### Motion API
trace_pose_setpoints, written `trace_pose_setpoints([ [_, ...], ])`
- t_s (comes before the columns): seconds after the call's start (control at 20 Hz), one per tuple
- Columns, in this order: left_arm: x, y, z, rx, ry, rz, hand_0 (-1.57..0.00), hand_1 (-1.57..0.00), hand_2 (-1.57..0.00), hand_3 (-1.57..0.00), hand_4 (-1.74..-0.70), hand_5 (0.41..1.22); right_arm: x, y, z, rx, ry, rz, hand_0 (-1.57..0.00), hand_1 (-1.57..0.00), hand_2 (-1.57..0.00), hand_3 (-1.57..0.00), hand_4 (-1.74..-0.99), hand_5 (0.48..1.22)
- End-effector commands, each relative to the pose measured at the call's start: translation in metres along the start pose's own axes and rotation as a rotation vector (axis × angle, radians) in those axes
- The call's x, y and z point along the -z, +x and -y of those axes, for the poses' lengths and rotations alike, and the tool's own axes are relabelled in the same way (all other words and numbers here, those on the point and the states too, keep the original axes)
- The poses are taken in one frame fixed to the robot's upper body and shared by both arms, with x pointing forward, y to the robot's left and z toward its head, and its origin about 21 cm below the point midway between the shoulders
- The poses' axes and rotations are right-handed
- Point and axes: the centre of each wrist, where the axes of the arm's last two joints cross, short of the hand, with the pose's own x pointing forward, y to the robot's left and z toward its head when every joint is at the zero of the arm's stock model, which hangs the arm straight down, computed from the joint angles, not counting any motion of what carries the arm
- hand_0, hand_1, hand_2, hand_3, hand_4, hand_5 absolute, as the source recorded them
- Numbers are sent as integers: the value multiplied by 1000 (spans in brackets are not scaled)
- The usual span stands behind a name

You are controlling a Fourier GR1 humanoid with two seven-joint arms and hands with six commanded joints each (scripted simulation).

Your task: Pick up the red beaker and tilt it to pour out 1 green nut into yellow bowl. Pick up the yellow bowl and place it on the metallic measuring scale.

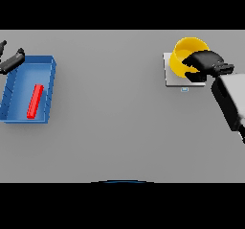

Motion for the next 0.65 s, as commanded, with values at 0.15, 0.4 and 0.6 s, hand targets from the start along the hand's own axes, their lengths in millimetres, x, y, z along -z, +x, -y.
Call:
trace_pose_setpoints([
  [0.15,-1,-4,8,-15,-14,10,1,1,1,1,-837,760,-1,1,1,43,15,8,-484,-459,-376,-318,-1485,863],
  [0.4,0,-1,5,-8,-8,0,1,1,1,1,-836,753,1,-3,0,-3,48,-18,-158,-155,-122,-105,-1422,811],
  [0.6,-1,-3,7,-1,-6,4,1,1,1,1,-833,760,1,0,1,0,70,-12,-64,-63,-50,-42,-1390,779],
])
